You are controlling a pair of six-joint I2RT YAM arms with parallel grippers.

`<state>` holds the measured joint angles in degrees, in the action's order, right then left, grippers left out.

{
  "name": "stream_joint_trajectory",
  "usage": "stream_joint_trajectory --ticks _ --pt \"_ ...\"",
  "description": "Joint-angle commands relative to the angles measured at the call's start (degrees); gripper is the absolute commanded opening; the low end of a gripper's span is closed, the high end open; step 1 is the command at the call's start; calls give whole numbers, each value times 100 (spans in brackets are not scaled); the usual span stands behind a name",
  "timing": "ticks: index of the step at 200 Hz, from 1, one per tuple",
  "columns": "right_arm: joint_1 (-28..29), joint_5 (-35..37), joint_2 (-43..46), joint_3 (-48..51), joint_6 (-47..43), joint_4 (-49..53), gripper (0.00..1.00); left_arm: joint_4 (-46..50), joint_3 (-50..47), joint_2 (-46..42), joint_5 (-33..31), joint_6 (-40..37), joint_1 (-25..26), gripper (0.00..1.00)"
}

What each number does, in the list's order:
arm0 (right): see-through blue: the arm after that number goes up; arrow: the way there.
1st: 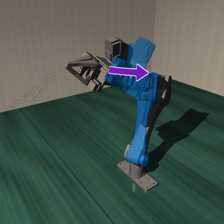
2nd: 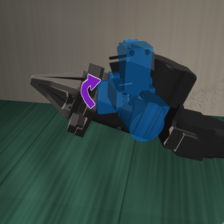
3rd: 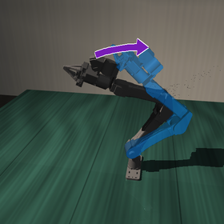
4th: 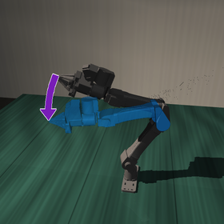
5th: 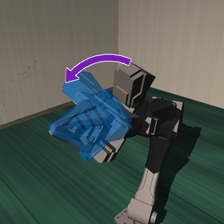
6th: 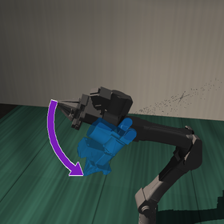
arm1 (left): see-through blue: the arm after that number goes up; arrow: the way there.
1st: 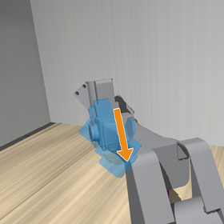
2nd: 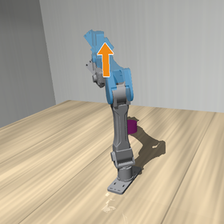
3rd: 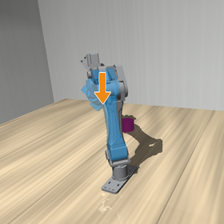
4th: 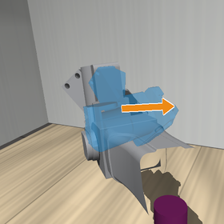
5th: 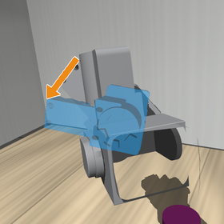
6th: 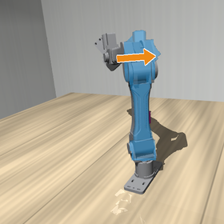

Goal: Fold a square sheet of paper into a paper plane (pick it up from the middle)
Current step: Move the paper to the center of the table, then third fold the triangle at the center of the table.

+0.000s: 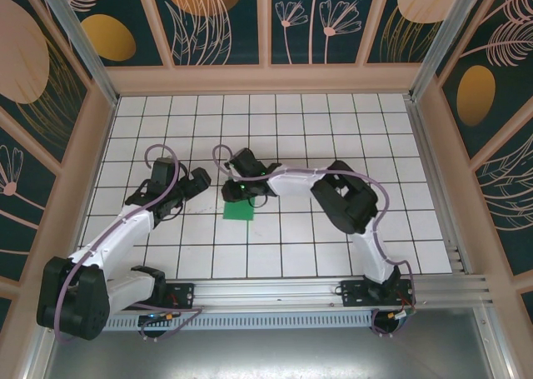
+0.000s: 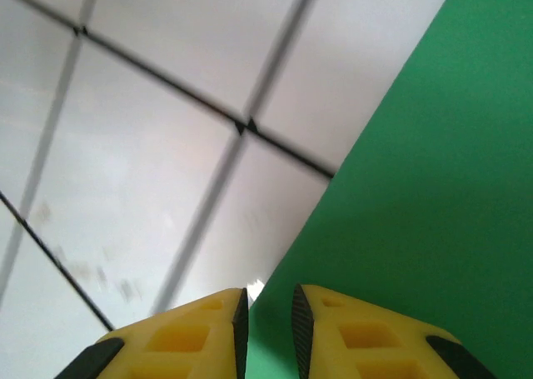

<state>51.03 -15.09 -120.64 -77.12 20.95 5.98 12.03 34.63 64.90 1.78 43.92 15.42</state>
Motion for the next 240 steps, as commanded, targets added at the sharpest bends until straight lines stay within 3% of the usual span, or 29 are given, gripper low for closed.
stream_joint_trajectory --ticks 1,17,36,55,76,121,154,182,240 --pt "-153 -155 281 895 -1299 1014 27 -347 -14 34 511 -275 -29 99" --pt "-159 -244 580 1075 -1458 1064 28 -452 6 105 768 -304 -30 99" --pt "-184 -276 1040 1153 -982 806 33 -800 -146 141 1138 -253 -15 98" --pt "-248 -407 1679 1422 -154 304 48 -1167 -276 188 1491 -83 -6 94" --pt "-391 -172 2396 1797 702 35 57 -1500 -337 241 1782 101 104 87" --pt "-1057 -9 3299 2877 1983 -202 63 -1961 -106 843 1925 512 789 73" --pt "-1373 -49 3623 3359 2426 -355 66 -2336 267 1710 1906 779 1453 45" --pt "-1429 -239 3641 3506 2495 -452 66 -2474 574 2444 1863 814 1741 29" --pt "-1406 -536 3482 3552 2468 -382 62 -2291 874 3287 1503 677 2008 13"
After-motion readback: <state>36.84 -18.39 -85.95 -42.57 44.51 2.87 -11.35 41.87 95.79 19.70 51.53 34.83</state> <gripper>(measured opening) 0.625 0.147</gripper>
